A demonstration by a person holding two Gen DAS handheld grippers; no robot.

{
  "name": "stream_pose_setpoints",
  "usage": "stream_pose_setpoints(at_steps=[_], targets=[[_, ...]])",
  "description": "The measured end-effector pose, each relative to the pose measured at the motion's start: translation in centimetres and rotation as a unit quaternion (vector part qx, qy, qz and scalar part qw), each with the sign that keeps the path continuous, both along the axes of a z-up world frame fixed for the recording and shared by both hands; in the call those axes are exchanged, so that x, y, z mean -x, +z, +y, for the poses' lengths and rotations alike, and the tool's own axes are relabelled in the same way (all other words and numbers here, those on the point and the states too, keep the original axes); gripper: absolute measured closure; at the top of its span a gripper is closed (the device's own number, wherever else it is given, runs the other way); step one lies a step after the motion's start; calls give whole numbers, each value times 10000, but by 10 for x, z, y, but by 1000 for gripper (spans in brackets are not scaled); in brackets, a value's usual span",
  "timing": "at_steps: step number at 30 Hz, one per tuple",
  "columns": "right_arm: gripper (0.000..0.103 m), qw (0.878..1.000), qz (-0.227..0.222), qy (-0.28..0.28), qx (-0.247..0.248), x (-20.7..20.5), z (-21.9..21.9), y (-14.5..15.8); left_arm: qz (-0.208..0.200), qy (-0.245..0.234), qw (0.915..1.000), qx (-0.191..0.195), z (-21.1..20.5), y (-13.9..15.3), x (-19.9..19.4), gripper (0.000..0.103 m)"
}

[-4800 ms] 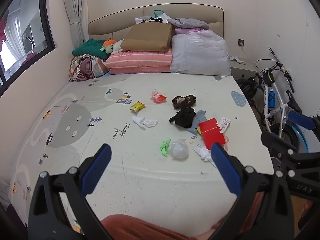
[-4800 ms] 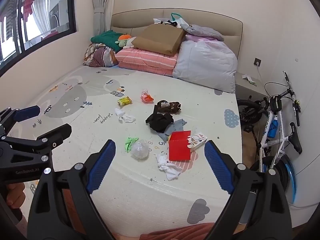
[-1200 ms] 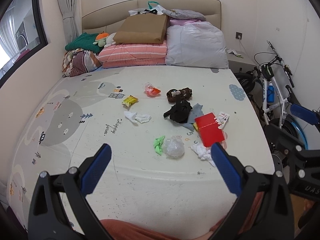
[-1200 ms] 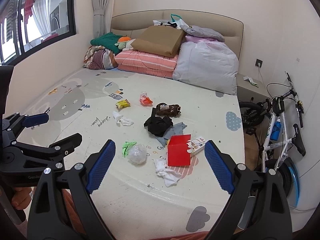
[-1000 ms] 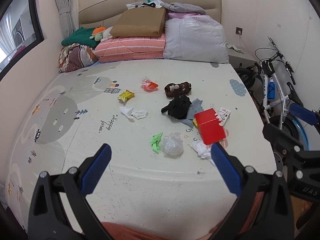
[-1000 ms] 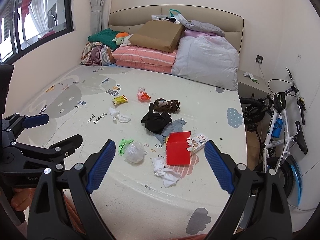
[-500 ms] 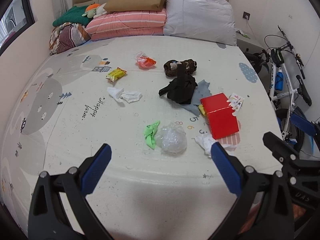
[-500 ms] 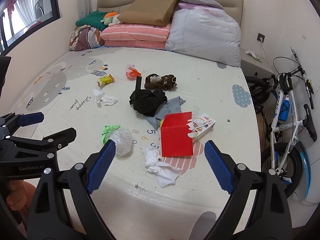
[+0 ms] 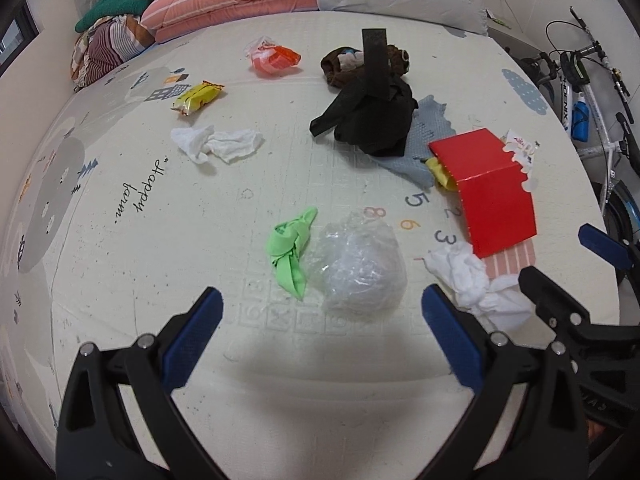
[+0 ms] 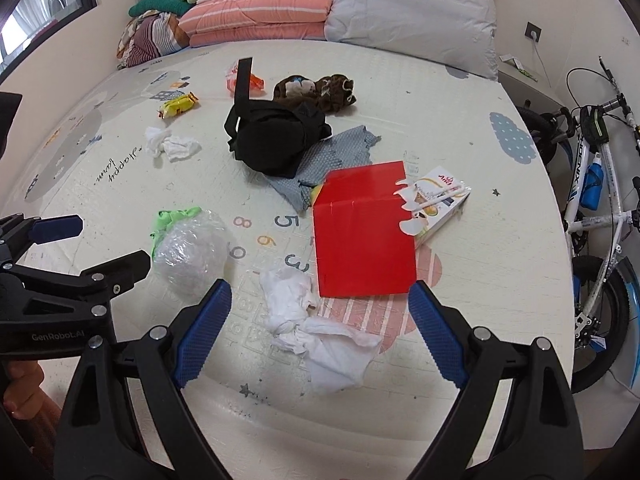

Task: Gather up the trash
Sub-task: 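Grasp the clear plastic bag with the left tool while the right tool grasps white tissues, then carry the plastic bag and tissues to the grey bin, right tool releasing tissues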

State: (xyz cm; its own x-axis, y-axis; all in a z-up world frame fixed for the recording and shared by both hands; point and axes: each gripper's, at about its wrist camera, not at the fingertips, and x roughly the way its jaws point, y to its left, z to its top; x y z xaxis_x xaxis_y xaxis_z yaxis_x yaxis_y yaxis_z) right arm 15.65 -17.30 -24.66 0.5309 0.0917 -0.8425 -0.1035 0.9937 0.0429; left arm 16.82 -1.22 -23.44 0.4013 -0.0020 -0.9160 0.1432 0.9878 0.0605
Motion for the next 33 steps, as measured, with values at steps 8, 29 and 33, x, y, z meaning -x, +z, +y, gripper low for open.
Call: stream_pose_setpoints(at_steps=[8, 29, 33], targets=[[29, 9993, 348, 129, 53, -12, 7, -46, 310, -161, 9994, -63, -5, -42, -17, 6], [72, 9985, 150, 375, -365, 2, 0, -32, -230, -624, 9969, 431, -18, -12, -11, 75], [72, 9990, -118, 279, -315, 18, -11, -5, -587, -810, 9940, 447, -32, 17, 6, 75]])
